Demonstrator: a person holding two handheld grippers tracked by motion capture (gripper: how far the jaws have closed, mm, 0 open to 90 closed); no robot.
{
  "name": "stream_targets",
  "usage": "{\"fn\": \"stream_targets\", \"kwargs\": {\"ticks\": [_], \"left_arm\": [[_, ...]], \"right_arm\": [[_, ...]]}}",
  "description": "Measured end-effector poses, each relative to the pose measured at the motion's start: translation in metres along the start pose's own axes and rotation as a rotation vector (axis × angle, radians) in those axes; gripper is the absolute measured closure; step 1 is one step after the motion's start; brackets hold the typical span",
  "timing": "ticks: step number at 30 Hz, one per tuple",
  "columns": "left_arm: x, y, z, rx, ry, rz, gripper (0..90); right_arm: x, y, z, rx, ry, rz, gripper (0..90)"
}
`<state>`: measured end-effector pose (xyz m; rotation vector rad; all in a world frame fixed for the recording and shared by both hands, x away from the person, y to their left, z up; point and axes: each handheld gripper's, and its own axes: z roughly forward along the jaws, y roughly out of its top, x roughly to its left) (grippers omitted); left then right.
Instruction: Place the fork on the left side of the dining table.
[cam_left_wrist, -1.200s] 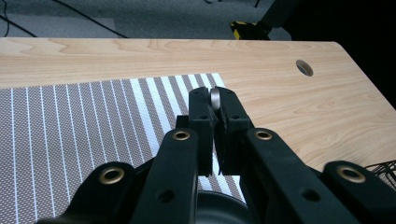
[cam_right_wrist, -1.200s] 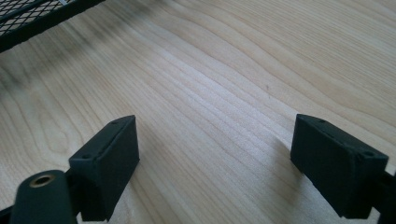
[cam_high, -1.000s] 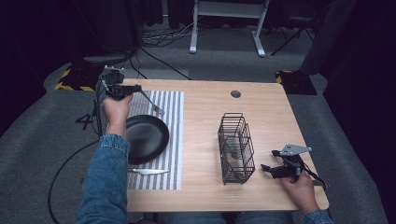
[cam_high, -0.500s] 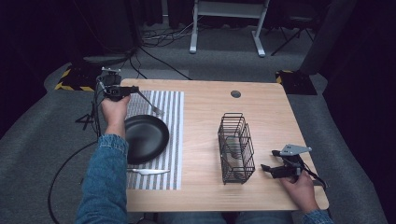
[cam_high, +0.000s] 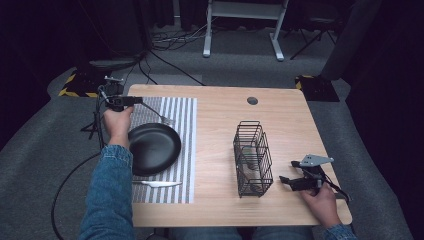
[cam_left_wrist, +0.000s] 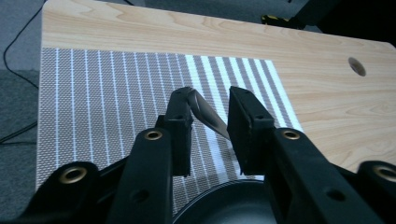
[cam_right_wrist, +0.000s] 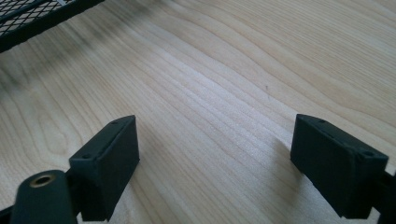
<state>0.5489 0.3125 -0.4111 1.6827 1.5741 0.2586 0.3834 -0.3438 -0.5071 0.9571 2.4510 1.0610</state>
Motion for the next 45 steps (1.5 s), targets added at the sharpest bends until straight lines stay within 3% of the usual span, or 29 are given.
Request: {"fn": "stream_targets", "kwargs": {"ticks": [3,9,17,25,32,41,45], "left_arm": [[0.003,-0.003,0.003,0.025,0.040,0.024,67.1],[0.013,-0.011,0.008,0.048,0.038,0.000,64.6],[0.015,-0.014,0.015,0.061,0.031,-0.006,62.8],[0.024,-0.023,0.019,0.075,0.014,-0.038,61.0],[0.026,-0.027,0.023,0.085,0.021,-0.045,59.9],[0.036,-0.031,0.032,0.095,0.020,-0.100,57.8],[0.038,-0.029,0.035,0.099,0.022,-0.098,57.0]], "right_arm": [[0.000,0.000,0.000,-0.001,-0.001,0.001,15.6],[0.000,0.000,0.000,-0.001,-0.001,0.001,15.6],[0.000,0.000,0.000,0.000,-0.001,0.001,15.6],[0.000,0.000,0.000,-0.001,-0.001,0.001,15.6],[0.000,0.000,0.000,-0.001,-0.001,0.001,15.6],[0.000,0.000,0.000,-0.001,-0.001,0.001,15.6],[0.000,0.000,0.000,0.000,-0.001,0.000,15.6]]}}
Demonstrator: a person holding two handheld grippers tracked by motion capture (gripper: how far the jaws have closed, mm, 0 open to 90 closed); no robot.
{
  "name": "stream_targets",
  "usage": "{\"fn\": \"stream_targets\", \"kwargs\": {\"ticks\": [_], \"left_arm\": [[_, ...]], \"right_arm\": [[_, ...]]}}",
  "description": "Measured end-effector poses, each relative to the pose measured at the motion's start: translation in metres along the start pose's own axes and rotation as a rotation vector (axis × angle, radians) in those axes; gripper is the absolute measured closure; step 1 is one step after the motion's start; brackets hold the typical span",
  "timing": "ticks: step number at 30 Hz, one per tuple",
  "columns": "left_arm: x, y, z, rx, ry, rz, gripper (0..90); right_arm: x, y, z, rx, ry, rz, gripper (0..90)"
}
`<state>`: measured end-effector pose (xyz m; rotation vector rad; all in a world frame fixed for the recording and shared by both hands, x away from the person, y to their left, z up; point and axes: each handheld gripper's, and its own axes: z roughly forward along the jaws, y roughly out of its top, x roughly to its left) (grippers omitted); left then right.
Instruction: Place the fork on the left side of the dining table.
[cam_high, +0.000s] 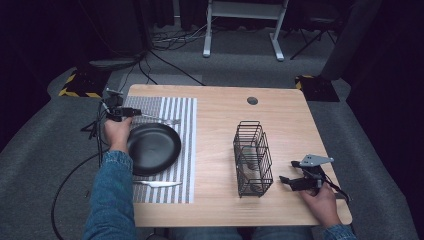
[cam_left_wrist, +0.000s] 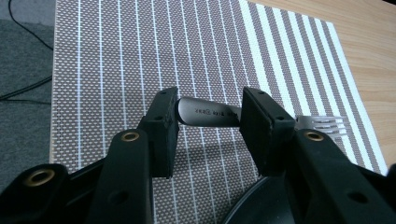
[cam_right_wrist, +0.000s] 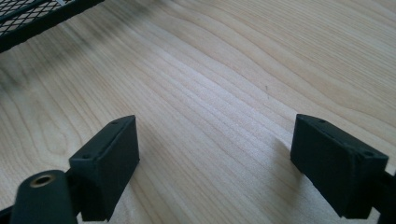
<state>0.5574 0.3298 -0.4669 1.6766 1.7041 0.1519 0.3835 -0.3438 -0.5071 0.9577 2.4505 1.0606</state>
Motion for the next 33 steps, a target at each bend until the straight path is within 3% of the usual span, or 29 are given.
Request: {"fn": "stream_targets", "kwargs": {"ticks": [16,26,33], "left_arm": [[0.0078,-0.0031,0.0063,0.006,0.015,-0.028,54.2],[0.0076,-0.0031,0.0051,0.014,0.044,-0.027,53.0],[0.0058,-0.0043,0.0023,0.009,0.035,-0.023,54.1]], "right_arm": [[0.0000,0.0000,0.0000,0.000,0.000,0.000,15.6],[0.0001,0.0000,0.0001,-0.001,-0.001,0.000,15.6],[0.0001,0.0000,0.0001,-0.001,-0.001,0.001,15.6]]}}
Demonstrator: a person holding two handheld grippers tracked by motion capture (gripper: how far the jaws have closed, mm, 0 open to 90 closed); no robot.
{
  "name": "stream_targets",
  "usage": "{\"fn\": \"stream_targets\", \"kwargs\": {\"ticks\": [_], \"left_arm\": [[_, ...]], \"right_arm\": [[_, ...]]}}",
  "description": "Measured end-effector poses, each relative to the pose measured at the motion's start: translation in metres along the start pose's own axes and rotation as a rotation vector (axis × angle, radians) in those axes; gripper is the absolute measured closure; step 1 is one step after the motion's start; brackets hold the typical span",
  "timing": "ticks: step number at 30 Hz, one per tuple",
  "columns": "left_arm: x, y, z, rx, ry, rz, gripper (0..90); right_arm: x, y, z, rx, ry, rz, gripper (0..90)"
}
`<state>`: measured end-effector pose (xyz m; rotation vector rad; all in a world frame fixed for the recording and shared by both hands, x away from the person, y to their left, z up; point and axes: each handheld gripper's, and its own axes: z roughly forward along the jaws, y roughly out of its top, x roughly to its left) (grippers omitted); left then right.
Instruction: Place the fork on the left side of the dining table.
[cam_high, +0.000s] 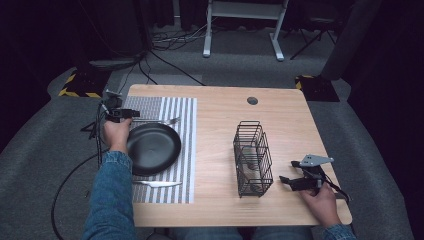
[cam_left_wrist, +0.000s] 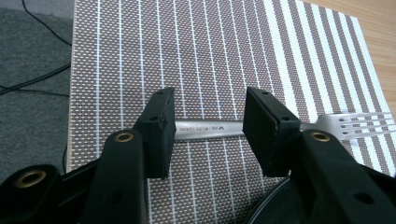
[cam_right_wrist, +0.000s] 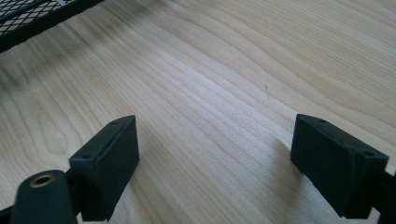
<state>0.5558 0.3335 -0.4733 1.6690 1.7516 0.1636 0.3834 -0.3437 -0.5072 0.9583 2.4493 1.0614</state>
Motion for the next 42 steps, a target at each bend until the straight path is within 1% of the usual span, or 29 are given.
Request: {"fn": "stream_targets", "kwargs": {"ticks": [3,4,8,11,14,17,19,22,24,27,28,34,42], "left_arm": [[-0.002,-0.001,-0.004,-0.011,0.001,0.008,53.4],[-0.003,-0.001,-0.007,-0.012,0.003,0.016,53.2],[-0.005,-0.003,-0.018,-0.039,0.010,0.031,52.2],[-0.009,-0.005,-0.031,-0.051,0.015,0.055,51.5],[-0.016,-0.007,-0.044,-0.071,0.025,0.091,51.2],[-0.024,-0.011,-0.063,-0.104,0.019,0.117,51.2],[-0.027,-0.013,-0.070,-0.114,0.017,0.128,51.2],[-0.031,-0.017,-0.084,-0.129,0.018,0.161,51.0],[-0.033,-0.020,-0.092,-0.134,0.021,0.176,50.4],[-0.036,-0.025,-0.104,-0.159,0.008,0.190,50.3],[-0.037,-0.028,-0.109,-0.164,0.007,0.202,50.3],[-0.045,-0.040,-0.130,-0.184,-0.003,0.238,49.9],[-0.058,-0.058,-0.157,-0.211,-0.034,0.284,49.5]], "right_arm": [[0.000,0.000,0.000,0.001,0.001,0.000,15.6],[0.000,0.000,0.000,0.001,0.001,-0.001,15.6],[0.000,0.000,0.000,0.001,0.001,0.000,15.5],[0.000,0.000,0.000,0.000,0.000,-0.001,15.5],[0.000,0.000,0.000,0.000,0.000,0.000,15.6],[0.000,0.000,0.000,0.000,0.000,-0.001,15.5],[0.000,0.000,0.000,0.000,0.000,0.000,15.6],[0.000,0.000,0.000,0.001,0.001,0.000,15.6],[0.000,0.000,0.000,0.001,0.001,0.000,15.6],[0.000,0.000,0.000,0.001,0.001,-0.001,15.5],[0.000,0.000,0.000,0.000,0.000,0.000,15.5],[0.000,0.000,0.000,0.000,0.000,0.000,15.6],[0.000,0.000,0.000,0.001,0.001,-0.001,15.6]]}}
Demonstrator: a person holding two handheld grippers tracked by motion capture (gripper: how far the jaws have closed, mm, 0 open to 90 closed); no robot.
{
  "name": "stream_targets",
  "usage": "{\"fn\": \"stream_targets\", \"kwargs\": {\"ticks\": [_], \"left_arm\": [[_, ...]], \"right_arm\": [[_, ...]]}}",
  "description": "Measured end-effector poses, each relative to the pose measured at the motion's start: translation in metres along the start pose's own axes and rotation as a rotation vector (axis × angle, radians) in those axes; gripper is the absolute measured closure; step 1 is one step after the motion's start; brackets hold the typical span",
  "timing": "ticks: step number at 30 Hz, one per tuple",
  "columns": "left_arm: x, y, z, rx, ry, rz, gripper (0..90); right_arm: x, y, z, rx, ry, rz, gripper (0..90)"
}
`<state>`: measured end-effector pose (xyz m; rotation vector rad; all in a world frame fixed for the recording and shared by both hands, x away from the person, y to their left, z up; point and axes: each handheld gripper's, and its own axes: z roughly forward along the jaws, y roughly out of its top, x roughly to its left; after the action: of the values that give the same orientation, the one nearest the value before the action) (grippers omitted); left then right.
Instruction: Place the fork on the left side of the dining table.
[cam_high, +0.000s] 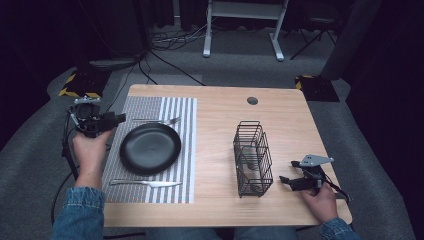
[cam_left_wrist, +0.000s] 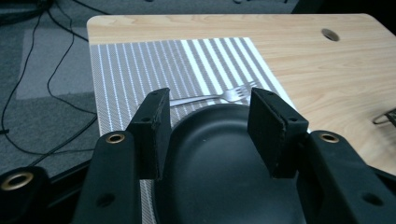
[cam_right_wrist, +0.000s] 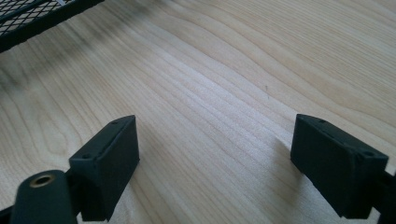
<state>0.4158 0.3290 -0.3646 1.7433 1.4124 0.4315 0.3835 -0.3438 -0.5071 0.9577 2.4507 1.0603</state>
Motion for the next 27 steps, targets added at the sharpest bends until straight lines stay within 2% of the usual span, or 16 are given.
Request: {"fn": "stream_targets", "kwargs": {"ticks": [4,8,16,23,27], "left_arm": [[-0.006,-0.007,-0.011,-0.033,-0.047,-0.006,48.7],[-0.011,-0.015,-0.018,-0.042,-0.048,0.000,48.1],[-0.026,-0.038,-0.036,-0.055,-0.048,0.046,46.7],[-0.032,-0.067,-0.050,-0.070,-0.033,0.055,44.8],[-0.034,-0.085,-0.054,-0.074,-0.024,0.077,42.8]], "right_arm": [[0.000,0.000,0.000,0.000,0.000,0.000,15.5],[0.000,0.000,0.000,-0.001,-0.001,0.000,15.5],[0.000,0.000,0.000,-0.001,-0.001,0.000,15.6],[0.000,0.000,0.000,0.000,0.000,0.000,15.6],[0.000,0.000,0.000,-0.001,-0.001,0.000,15.5]]}}
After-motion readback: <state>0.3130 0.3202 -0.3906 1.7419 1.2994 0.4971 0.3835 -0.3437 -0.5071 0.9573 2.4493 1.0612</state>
